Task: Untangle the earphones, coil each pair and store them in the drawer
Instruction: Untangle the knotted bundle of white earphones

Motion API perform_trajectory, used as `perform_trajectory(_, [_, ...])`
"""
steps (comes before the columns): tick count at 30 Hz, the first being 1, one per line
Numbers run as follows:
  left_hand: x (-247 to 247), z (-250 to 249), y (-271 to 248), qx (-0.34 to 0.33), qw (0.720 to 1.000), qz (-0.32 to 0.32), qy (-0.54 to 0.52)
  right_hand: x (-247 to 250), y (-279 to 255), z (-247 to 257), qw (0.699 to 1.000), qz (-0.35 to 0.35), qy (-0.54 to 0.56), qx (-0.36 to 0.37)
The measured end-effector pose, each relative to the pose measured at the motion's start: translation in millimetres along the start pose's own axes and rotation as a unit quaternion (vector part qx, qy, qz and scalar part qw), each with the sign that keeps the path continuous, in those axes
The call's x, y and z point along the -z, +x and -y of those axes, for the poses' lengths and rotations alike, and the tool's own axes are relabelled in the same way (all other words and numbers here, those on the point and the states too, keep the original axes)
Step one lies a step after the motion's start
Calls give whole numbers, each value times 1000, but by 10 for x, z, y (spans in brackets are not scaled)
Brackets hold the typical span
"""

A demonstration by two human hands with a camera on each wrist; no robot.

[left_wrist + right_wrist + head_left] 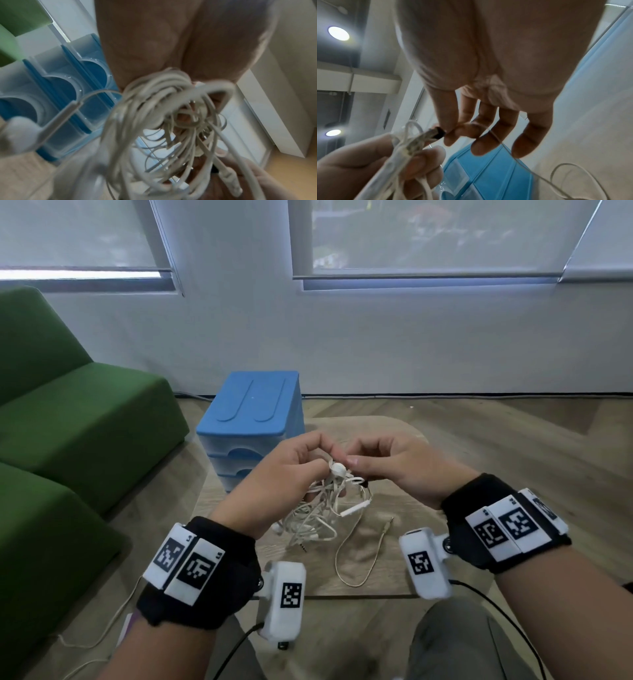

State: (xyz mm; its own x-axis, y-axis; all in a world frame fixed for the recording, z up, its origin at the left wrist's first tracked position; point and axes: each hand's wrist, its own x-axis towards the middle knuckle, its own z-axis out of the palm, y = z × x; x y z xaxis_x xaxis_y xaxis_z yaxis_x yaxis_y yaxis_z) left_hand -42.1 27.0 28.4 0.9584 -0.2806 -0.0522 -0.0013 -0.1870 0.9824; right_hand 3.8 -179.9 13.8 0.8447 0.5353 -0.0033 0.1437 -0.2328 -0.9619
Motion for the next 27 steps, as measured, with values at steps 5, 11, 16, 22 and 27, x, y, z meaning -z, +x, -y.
perform_trajectory(5, [-11,5,-12,16,999,22,-32,76,-1,110,986,-149,-56,45])
perform_trajectory(11, [48,67,-6,6,999,7,52,140,-33,294,977,-192,-16,91])
perform_trajectory(16, [62,120,-7,13,996,-61,62,154,-137,447,987,-116,1,113])
perform_trajectory(22, [87,176,15,13,994,-102,36,181,-166,388,990,-67,-117,29])
perform_trajectory(27, [86,188,28,17,993,-110,37,144,-135,324,985,-123,-117,40])
